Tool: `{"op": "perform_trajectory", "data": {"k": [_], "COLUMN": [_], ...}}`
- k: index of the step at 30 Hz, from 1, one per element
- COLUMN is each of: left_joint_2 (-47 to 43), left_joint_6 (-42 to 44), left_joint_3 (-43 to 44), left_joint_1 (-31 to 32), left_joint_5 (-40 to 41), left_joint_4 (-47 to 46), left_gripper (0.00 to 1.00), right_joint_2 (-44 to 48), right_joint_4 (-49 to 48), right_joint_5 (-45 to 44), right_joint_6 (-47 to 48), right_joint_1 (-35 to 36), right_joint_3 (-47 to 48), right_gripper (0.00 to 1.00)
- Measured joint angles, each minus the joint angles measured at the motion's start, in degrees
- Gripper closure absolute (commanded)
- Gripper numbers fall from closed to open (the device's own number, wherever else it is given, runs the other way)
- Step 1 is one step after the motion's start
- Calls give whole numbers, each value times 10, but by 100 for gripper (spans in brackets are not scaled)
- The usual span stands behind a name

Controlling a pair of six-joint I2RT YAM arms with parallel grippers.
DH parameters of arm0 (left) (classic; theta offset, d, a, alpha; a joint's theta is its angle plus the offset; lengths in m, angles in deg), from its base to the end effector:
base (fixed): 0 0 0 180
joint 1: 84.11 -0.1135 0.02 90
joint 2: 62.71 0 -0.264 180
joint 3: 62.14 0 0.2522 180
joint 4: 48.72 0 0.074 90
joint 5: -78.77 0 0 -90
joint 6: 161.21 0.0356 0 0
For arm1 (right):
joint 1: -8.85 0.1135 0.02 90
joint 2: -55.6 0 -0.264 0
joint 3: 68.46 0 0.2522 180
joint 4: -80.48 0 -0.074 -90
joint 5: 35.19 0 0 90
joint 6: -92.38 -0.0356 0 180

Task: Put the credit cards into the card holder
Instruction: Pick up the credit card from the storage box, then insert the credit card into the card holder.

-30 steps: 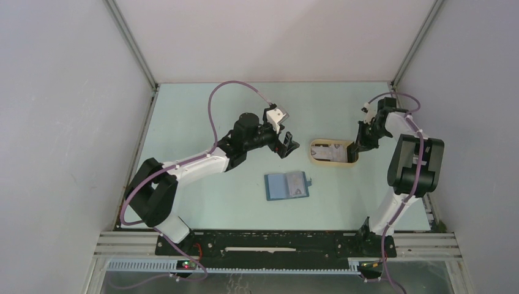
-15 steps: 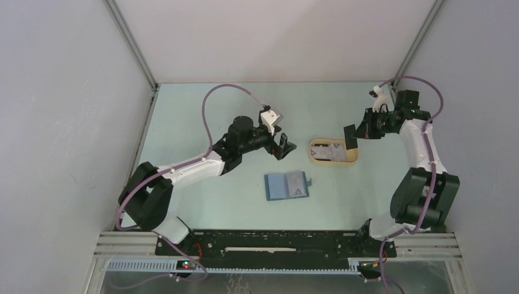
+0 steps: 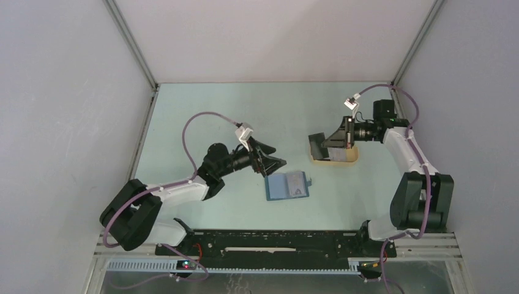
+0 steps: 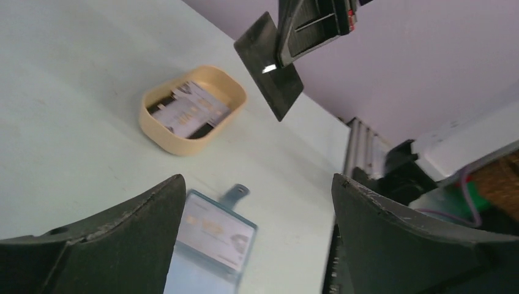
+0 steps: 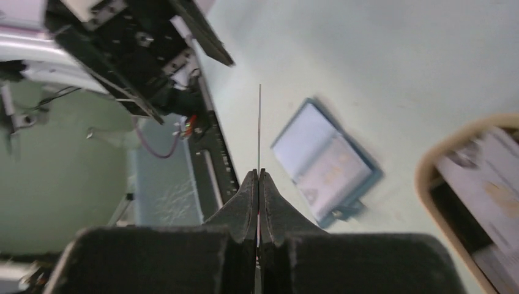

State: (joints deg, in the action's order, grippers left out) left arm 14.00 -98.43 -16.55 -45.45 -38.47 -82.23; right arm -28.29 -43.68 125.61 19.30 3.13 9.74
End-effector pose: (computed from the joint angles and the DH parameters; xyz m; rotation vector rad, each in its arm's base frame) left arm 0.2091 -0.1881 0.2445 0.5711 1.5779 -1.2532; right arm 0.2857 0.0052 0.2757 -0.5790 2.0435 1.3525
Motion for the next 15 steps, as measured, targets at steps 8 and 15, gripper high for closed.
{"op": "perform_trajectory", "data": {"k": [8, 15], "left_joint_2": [56, 130], "left_joint_6": [-218, -304], "left_joint_3": [-77, -67], "left_joint_1": [0, 1], "left_joint_5": [0, -1], "left_joint_4": [-258, -338], "left_gripper": [23, 34], "right_joint_2": [-35, -38], "right_joint_4": [-34, -45], "right_joint_5": [73, 94], "right_joint_6": [-19, -33], "right_joint_1": [93, 115], "right_joint_3": [0, 0], "right_gripper": [100, 100]}}
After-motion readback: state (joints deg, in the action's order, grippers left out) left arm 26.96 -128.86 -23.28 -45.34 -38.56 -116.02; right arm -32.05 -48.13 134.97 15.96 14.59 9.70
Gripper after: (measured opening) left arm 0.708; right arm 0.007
